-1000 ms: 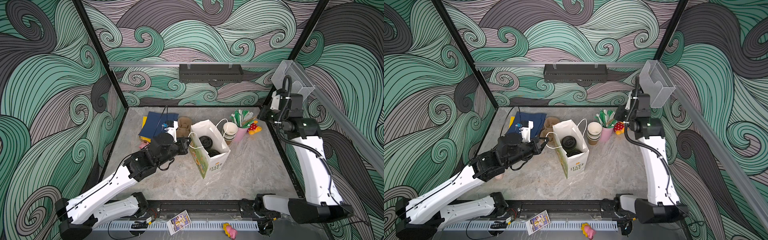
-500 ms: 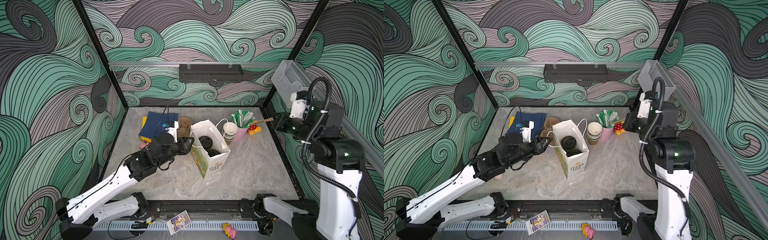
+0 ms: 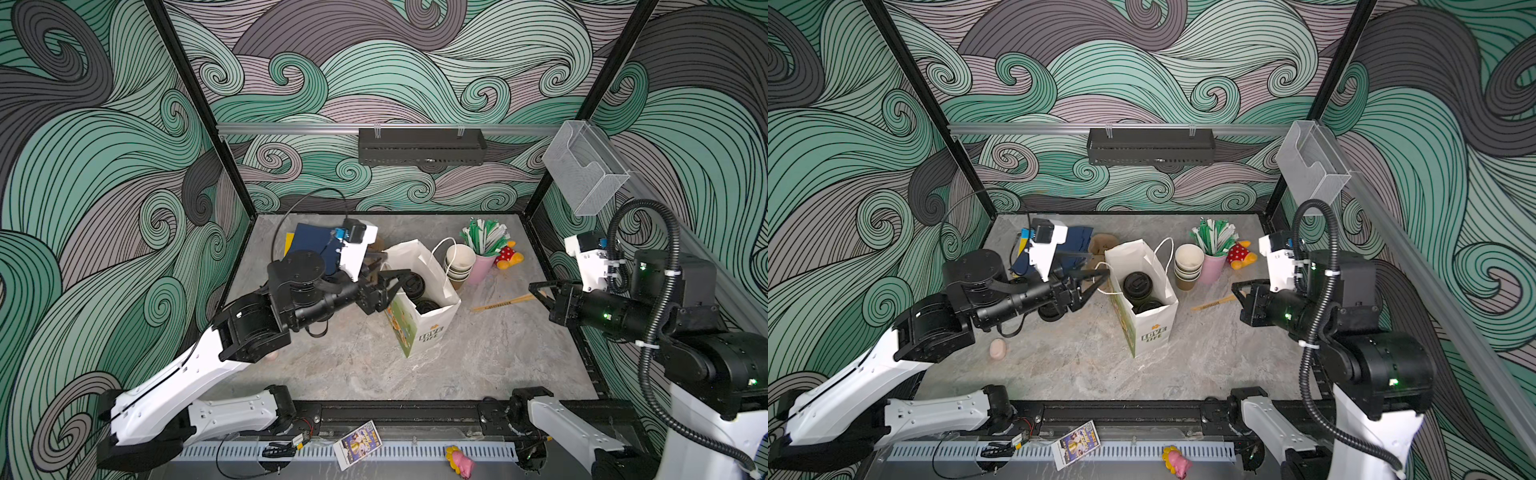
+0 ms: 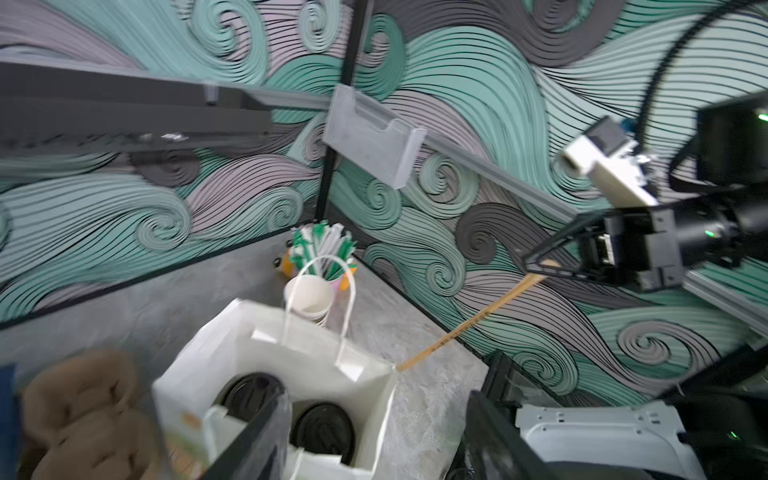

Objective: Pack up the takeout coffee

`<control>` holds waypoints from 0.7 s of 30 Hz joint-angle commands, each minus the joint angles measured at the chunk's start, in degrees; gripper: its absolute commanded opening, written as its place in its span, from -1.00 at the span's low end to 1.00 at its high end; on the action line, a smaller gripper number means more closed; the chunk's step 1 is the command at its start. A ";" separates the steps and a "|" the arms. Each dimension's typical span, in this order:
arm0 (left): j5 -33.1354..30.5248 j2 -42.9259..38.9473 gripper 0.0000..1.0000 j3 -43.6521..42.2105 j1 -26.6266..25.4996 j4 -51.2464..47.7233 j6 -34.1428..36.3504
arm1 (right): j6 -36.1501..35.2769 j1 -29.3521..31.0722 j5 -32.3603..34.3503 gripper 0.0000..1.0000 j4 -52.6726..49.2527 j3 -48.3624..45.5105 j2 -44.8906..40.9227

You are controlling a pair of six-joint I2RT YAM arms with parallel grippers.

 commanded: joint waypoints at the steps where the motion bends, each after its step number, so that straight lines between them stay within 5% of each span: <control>1: 7.24 5.72 0.41 2.09 -3.92 -2.45 13.63 | -0.62 1.81 -4.60 -1.00 -3.49 -1.48 -1.00; 10: 21.15 15.70 0.56 3.32 -6.57 -0.83 20.90 | 1.26 3.47 -14.29 -1.00 -2.03 -5.25 -3.88; 21: 20.60 21.44 0.55 -0.19 -8.81 4.12 21.98 | 2.46 8.38 -18.27 -1.00 -0.22 -4.54 -1.28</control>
